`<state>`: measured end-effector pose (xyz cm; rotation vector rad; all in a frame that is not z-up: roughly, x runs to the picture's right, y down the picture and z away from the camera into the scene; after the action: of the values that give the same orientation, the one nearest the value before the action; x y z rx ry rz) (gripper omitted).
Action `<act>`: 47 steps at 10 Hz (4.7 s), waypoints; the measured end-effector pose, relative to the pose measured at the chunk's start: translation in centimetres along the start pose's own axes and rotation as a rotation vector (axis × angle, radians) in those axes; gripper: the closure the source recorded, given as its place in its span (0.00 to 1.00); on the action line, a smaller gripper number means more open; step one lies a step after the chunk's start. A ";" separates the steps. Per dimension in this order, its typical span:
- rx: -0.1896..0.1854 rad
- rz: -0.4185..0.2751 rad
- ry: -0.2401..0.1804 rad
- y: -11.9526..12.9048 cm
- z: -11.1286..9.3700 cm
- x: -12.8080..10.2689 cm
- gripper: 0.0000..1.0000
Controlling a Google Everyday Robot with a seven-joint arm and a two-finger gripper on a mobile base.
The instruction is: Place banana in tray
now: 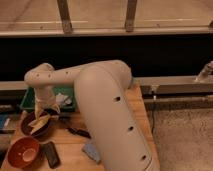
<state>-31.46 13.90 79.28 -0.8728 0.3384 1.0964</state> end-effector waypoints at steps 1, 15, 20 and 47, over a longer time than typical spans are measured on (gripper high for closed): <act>-0.014 0.003 0.005 -0.1 0.4 -0.1 0.35; -0.048 -0.058 -0.054 3.4 -4.2 0.5 1.00; -0.055 -0.026 -0.206 2.1 -14.7 0.2 1.00; -0.144 0.084 -0.581 -14.0 -23.5 -14.2 0.92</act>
<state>-21.55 -15.28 79.70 -0.6314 -0.1910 1.4087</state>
